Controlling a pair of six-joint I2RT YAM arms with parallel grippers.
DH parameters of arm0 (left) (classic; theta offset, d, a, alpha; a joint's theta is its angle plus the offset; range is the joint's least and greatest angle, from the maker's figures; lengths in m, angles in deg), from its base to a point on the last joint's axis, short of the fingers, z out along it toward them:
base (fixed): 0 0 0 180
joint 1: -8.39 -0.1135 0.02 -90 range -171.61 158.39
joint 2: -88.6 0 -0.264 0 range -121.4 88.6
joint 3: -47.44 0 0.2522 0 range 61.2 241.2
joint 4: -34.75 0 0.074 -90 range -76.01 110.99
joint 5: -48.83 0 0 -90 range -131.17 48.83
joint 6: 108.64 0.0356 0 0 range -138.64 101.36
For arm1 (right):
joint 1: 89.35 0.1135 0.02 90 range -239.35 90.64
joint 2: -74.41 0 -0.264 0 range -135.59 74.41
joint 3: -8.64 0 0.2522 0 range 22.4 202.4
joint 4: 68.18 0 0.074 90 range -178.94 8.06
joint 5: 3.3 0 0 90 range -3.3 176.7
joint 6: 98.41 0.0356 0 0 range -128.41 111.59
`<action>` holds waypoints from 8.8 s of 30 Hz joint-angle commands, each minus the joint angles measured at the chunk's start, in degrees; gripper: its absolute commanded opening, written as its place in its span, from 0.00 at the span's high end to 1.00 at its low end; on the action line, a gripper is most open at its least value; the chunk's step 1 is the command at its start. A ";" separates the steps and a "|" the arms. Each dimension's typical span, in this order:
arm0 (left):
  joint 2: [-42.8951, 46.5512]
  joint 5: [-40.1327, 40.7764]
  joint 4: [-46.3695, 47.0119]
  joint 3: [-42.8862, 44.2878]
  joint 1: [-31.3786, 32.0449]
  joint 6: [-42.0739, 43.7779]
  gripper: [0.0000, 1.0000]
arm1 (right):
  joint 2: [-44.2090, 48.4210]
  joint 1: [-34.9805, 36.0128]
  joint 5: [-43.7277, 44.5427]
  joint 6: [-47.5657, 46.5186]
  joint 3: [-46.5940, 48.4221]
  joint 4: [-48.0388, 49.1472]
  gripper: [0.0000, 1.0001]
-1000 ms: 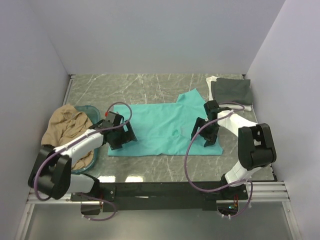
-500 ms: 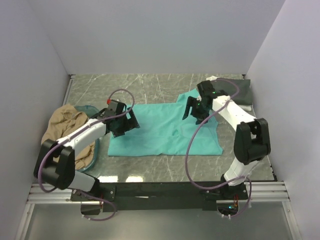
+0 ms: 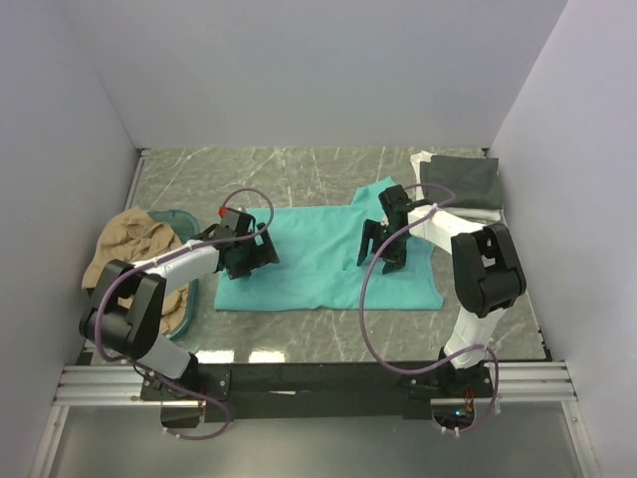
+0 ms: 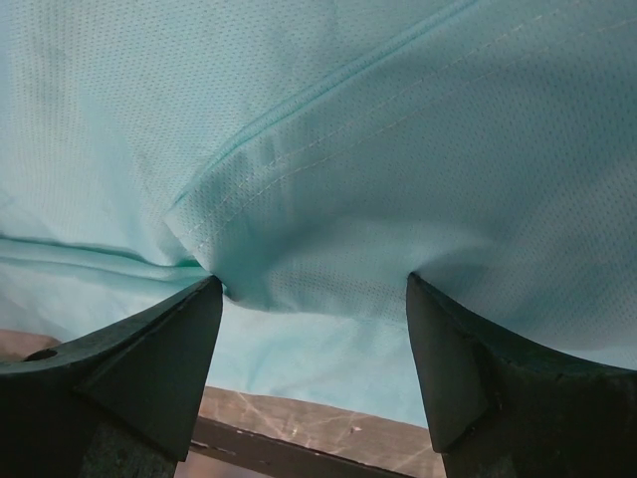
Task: Fold and stack the t-shirts
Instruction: Fold the tshirt
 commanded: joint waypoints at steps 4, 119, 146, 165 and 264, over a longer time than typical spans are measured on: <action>2.00 -0.96 -1.15 -6.29 0.00 -2.20 0.02 | 0.32 0.00 0.01 0.51 -5.48 0.70 0.19; 6.23 3.51 -20.04 10.49 -10.46 -0.35 0.07 | -23.85 -11.34 9.94 -9.50 36.17 2.10 0.49; -15.12 5.98 -23.20 36.41 -12.04 8.43 0.12 | -20.95 -12.92 13.01 -9.68 35.82 -1.41 1.00; -21.46 4.92 -20.92 37.21 -13.80 9.84 0.17 | -19.46 -13.89 11.52 -9.24 34.50 -1.06 1.00; -27.36 -2.72 -13.98 50.41 -14.24 13.71 0.99 | -11.38 -20.04 6.25 -5.72 43.66 -8.62 1.00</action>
